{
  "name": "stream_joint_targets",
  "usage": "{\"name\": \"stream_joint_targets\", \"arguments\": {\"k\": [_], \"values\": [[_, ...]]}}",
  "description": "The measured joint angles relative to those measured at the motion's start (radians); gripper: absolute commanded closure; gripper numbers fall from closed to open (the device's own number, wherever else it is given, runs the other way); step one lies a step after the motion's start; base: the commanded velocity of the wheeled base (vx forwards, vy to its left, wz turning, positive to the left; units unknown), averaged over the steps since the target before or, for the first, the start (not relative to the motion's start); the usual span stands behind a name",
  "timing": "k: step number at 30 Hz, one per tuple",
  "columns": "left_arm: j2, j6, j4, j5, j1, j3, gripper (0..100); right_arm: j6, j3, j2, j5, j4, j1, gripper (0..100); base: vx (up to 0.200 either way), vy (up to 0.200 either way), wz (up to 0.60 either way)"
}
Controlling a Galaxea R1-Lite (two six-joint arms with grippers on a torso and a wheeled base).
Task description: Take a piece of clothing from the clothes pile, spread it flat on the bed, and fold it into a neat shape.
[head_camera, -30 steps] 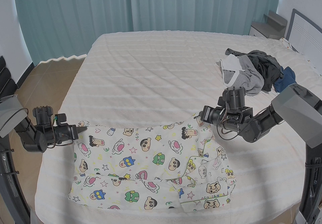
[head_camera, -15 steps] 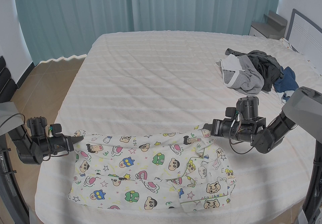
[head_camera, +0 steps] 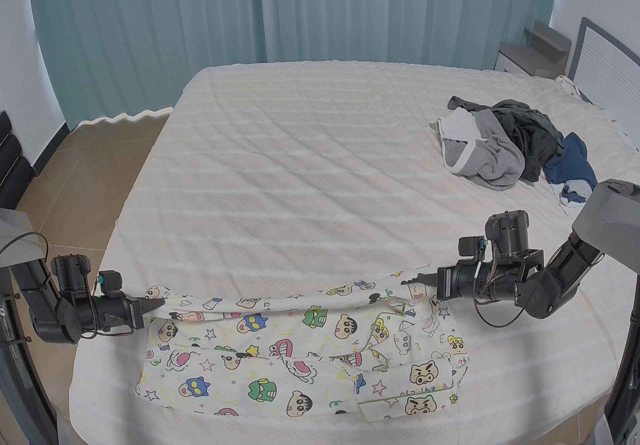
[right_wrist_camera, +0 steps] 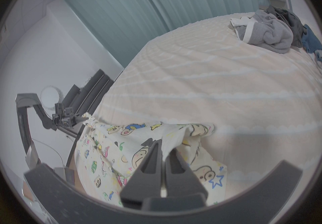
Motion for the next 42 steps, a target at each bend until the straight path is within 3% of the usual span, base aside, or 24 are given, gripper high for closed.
{"name": "stream_joint_targets", "arguments": {"k": [14, 42], "values": [[0.06, 0.168, 0.0, -0.001, 0.006, 0.096, 100, -0.093, 0.087, 0.03, 0.002, 0.059, 0.009, 100, 0.0, 0.0, 0.0], [0.081, 0.245, 0.0, -0.021, 0.016, 0.179, 100, -0.19, 0.137, 0.003, 0.001, 0.175, 0.008, 100, 0.0, 0.0, 0.0]]}}
